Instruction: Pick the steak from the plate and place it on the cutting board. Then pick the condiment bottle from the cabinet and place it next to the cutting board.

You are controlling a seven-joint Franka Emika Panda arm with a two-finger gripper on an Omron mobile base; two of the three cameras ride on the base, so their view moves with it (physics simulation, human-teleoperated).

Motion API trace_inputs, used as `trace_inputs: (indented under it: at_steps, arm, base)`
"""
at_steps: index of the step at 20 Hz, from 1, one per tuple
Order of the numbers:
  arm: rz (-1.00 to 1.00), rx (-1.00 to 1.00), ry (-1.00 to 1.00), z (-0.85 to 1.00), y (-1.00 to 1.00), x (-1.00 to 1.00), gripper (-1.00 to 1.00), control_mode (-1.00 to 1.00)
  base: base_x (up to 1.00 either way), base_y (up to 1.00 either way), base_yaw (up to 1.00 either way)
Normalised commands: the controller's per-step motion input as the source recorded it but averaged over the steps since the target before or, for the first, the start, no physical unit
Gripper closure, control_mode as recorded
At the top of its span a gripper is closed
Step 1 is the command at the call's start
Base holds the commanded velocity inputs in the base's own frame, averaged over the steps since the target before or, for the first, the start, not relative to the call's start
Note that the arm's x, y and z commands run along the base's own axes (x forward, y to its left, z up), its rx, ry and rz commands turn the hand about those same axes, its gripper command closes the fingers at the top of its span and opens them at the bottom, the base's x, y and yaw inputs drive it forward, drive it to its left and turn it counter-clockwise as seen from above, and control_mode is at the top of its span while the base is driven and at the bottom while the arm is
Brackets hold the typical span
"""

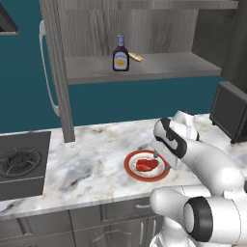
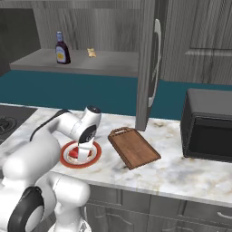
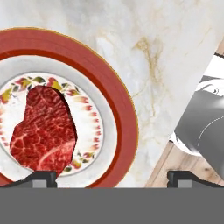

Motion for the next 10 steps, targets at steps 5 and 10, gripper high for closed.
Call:
trace_inputs:
  at_steps: [5, 10]
  arm:
    - [-0.01, 0.00, 0.05, -0.13, 0.00, 0.12, -1.00, -1.00]
    - [-0.02, 0.00, 0.03, -0.08, 0.00, 0.17, -1.00, -1.00]
  base:
    - [0.00, 0.00, 0.00]
    - [0.00, 0.00, 0.00]
